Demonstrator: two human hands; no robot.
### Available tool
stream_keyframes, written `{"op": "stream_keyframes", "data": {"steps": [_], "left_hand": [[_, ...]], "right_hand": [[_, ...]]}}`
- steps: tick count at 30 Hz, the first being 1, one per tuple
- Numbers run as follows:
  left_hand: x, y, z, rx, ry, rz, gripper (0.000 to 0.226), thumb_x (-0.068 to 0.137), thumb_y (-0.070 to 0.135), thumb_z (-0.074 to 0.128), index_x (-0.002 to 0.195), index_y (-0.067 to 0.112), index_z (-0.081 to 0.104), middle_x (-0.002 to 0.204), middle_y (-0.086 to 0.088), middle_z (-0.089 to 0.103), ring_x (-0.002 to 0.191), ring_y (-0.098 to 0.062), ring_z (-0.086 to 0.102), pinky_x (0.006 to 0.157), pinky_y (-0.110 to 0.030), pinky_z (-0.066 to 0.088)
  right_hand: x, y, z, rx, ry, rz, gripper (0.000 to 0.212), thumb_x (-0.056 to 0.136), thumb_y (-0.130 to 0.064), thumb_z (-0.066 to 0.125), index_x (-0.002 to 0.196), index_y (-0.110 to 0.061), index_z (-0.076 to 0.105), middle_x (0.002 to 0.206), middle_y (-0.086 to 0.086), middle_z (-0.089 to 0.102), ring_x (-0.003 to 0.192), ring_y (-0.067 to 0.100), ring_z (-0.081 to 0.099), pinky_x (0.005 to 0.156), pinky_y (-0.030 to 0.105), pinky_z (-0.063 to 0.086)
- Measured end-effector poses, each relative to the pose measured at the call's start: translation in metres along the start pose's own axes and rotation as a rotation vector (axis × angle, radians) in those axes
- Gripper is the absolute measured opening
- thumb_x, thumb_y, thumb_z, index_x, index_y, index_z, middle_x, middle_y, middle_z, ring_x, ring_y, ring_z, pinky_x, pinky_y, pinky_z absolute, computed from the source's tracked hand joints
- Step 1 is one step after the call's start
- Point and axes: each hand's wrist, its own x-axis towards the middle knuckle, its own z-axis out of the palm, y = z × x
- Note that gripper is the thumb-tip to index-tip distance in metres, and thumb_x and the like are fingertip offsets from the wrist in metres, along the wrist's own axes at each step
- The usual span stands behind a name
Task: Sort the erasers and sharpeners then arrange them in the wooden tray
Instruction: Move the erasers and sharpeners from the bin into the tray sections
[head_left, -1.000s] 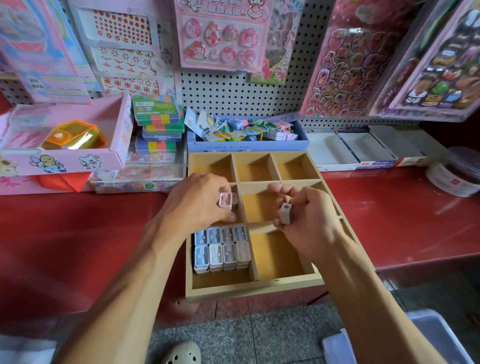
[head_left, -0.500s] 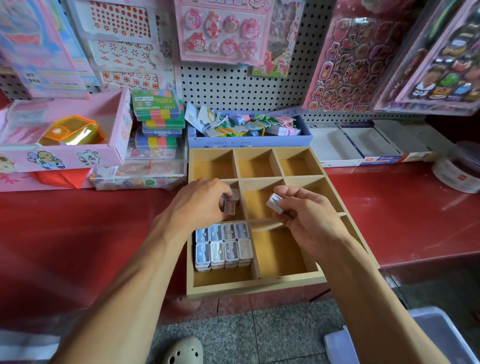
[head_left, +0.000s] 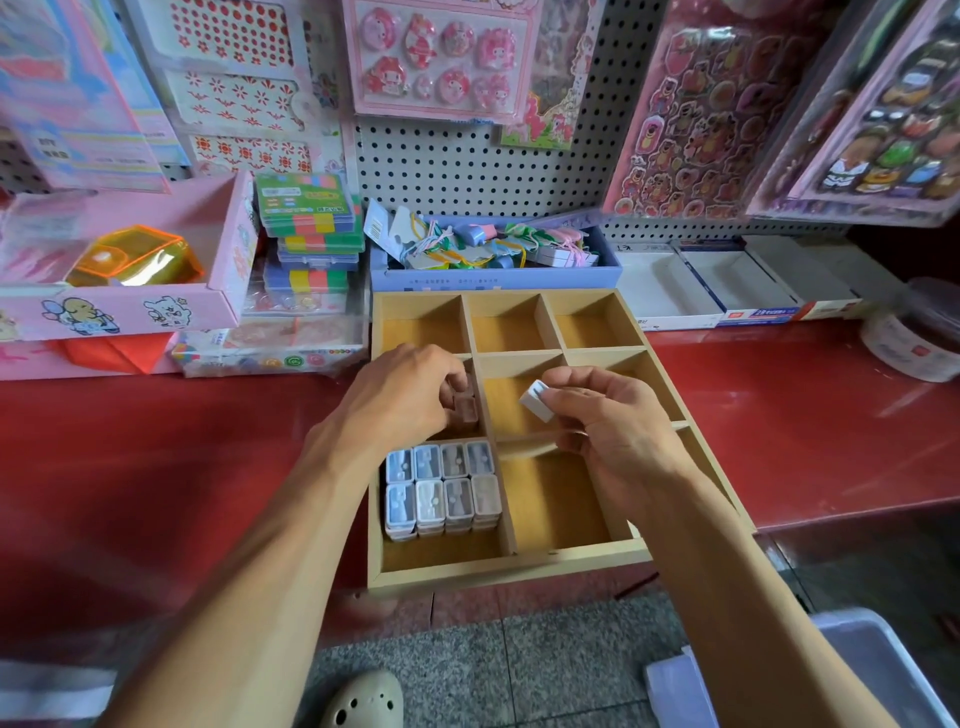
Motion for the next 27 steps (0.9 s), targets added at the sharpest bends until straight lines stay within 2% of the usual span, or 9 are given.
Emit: {"op": "stream_keyframes", "data": {"steps": [3, 6, 8, 10, 13, 16, 20, 23, 27], "left_hand": [[-0.007, 0.013, -0.012, -0.156, 0.024, 0.027, 0.029, 0.069, 0.035, 0.084, 0.094, 0.031, 0.071, 0.078, 0.017, 0.068, 0.065, 0.006, 0.057, 0.062, -0.018, 0.045], [-0.018, 0.034, -0.015, -0.366, 0.024, 0.098, 0.032, 0.065, 0.035, 0.087, 0.092, 0.028, 0.071, 0.073, 0.022, 0.066, 0.061, 0.001, 0.057, 0.063, -0.020, 0.047], [-0.021, 0.041, -0.011, -0.430, 0.096, 0.123, 0.028, 0.067, 0.031, 0.086, 0.087, 0.025, 0.070, 0.063, 0.027, 0.061, 0.055, 0.000, 0.053, 0.057, -0.019, 0.043], [-0.021, 0.043, -0.008, -0.448, 0.178, 0.136, 0.024, 0.069, 0.027, 0.087, 0.084, 0.021, 0.068, 0.059, 0.024, 0.058, 0.053, -0.001, 0.051, 0.053, -0.015, 0.040], [-0.019, 0.044, -0.009, -0.534, 0.207, 0.165, 0.029, 0.068, 0.021, 0.089, 0.081, 0.018, 0.064, 0.068, 0.015, 0.064, 0.054, -0.005, 0.056, 0.052, -0.020, 0.045], [-0.018, 0.045, -0.010, -0.597, 0.181, 0.183, 0.037, 0.067, 0.019, 0.089, 0.094, 0.022, 0.064, 0.086, 0.008, 0.069, 0.063, -0.016, 0.063, 0.057, -0.029, 0.051], [-0.017, 0.042, -0.012, -0.532, 0.150, 0.196, 0.028, 0.069, 0.027, 0.087, 0.091, 0.026, 0.070, 0.080, 0.006, 0.069, 0.062, -0.013, 0.062, 0.057, -0.027, 0.051], [-0.016, 0.040, -0.012, -0.411, 0.136, 0.185, 0.027, 0.068, 0.025, 0.086, 0.089, 0.029, 0.069, 0.076, 0.009, 0.065, 0.061, -0.010, 0.060, 0.060, -0.033, 0.053], [-0.018, 0.039, -0.010, -0.386, 0.087, 0.184, 0.023, 0.068, 0.023, 0.084, 0.086, 0.028, 0.070, 0.068, 0.009, 0.061, 0.056, -0.004, 0.051, 0.057, -0.028, 0.048]], "right_hand": [[-0.002, 0.001, 0.003, 0.105, -0.021, -0.007, 0.010, 0.090, 0.000, 0.067, 0.085, -0.008, 0.070, 0.078, 0.007, 0.068, 0.065, 0.012, 0.058, 0.060, 0.024, 0.051], [-0.002, 0.000, 0.008, 0.217, -0.054, 0.023, 0.015, 0.095, 0.003, 0.059, 0.085, -0.004, 0.067, 0.073, 0.006, 0.062, 0.062, 0.011, 0.056, 0.060, 0.023, 0.053], [-0.001, -0.001, 0.011, 0.266, -0.071, 0.038, 0.017, 0.097, 0.004, 0.054, 0.088, -0.002, 0.067, 0.072, 0.007, 0.060, 0.061, 0.011, 0.055, 0.060, 0.024, 0.053], [-0.002, -0.002, 0.013, 0.284, -0.089, 0.039, 0.018, 0.097, 0.005, 0.053, 0.089, -0.002, 0.068, 0.071, 0.008, 0.060, 0.061, 0.012, 0.054, 0.061, 0.024, 0.050], [-0.003, -0.003, 0.013, 0.332, -0.111, 0.045, 0.018, 0.097, 0.005, 0.051, 0.090, -0.001, 0.066, 0.073, 0.010, 0.059, 0.060, 0.011, 0.052, 0.059, 0.023, 0.047], [-0.002, -0.003, 0.011, 0.336, -0.133, 0.056, 0.016, 0.097, 0.004, 0.051, 0.096, 0.000, 0.065, 0.078, 0.012, 0.058, 0.061, 0.012, 0.051, 0.059, 0.023, 0.046], [-0.003, -0.001, 0.007, 0.219, -0.113, 0.038, 0.015, 0.099, -0.013, 0.057, 0.095, -0.005, 0.068, 0.080, 0.009, 0.061, 0.065, 0.013, 0.055, 0.062, 0.027, 0.046], [-0.005, -0.002, 0.009, -0.008, -0.060, -0.053, 0.024, 0.092, -0.031, 0.069, 0.095, -0.006, 0.069, 0.077, 0.003, 0.067, 0.068, 0.014, 0.059, 0.062, 0.028, 0.049], [-0.006, -0.003, 0.016, -0.183, -0.019, -0.166, 0.021, 0.091, -0.024, 0.073, 0.088, -0.002, 0.071, 0.065, -0.001, 0.069, 0.061, 0.014, 0.061, 0.062, 0.030, 0.054]]}}
